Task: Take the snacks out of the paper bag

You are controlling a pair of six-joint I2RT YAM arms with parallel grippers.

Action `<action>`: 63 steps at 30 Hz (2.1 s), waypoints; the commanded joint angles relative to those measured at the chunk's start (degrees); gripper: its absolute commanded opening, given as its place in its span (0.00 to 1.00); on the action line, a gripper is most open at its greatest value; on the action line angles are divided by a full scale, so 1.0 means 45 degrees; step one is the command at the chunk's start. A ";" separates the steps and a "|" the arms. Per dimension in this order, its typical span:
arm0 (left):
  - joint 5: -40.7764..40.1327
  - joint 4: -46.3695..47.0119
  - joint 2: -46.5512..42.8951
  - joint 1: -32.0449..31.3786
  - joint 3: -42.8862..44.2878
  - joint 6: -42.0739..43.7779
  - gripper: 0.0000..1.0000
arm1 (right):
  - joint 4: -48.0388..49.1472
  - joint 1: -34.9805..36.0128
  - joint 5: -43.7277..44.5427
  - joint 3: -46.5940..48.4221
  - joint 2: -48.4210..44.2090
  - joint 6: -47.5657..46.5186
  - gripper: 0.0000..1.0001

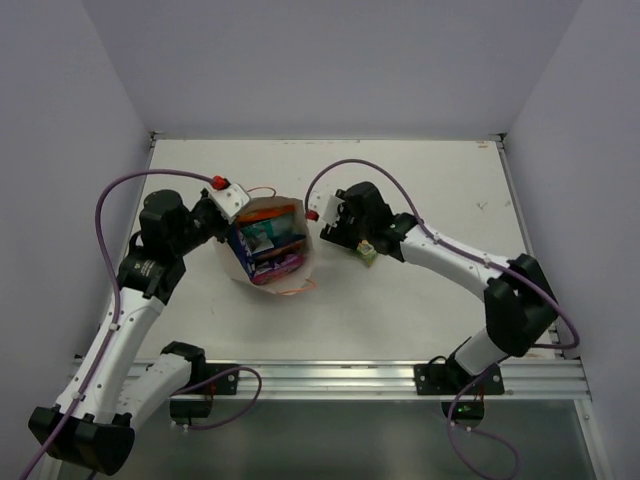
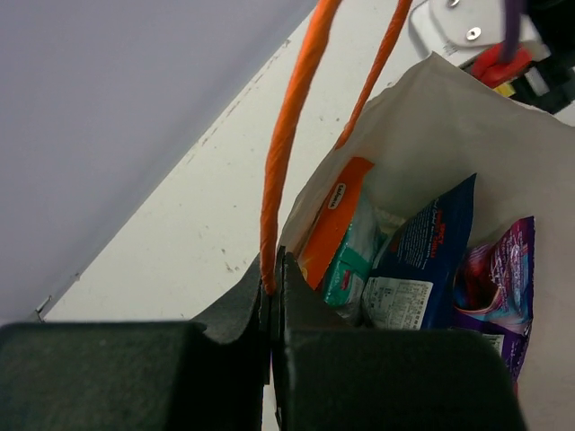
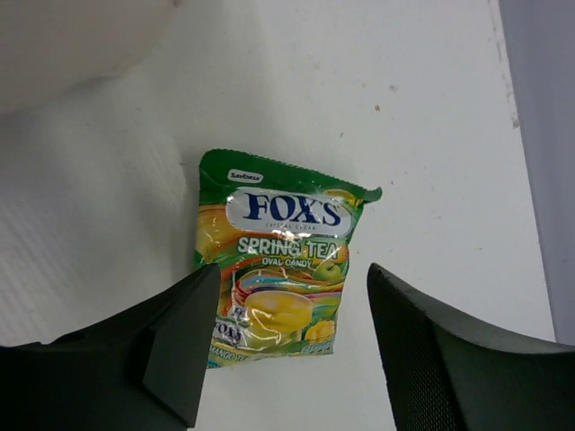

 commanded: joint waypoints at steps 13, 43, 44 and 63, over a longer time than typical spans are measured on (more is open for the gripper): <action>0.0402 -0.0579 -0.0247 -0.0014 0.0870 0.0458 0.00 | -0.4391 0.3879 -0.2590 0.3405 -0.5082 -0.0012 0.70; 0.2101 -0.0951 -0.0696 -0.0014 0.0636 0.0595 0.00 | -0.3047 0.5658 -0.0482 0.4794 0.1931 -0.2356 0.47; 0.2140 -0.0951 -0.0696 -0.0014 0.0636 0.0614 0.00 | -0.3008 0.5658 -0.0482 0.4775 0.2010 -0.2376 0.47; 0.1867 -0.0756 -0.0638 -0.0014 0.0441 0.0712 0.00 | -0.4473 0.5833 -0.0638 0.5809 0.0845 -0.1927 0.00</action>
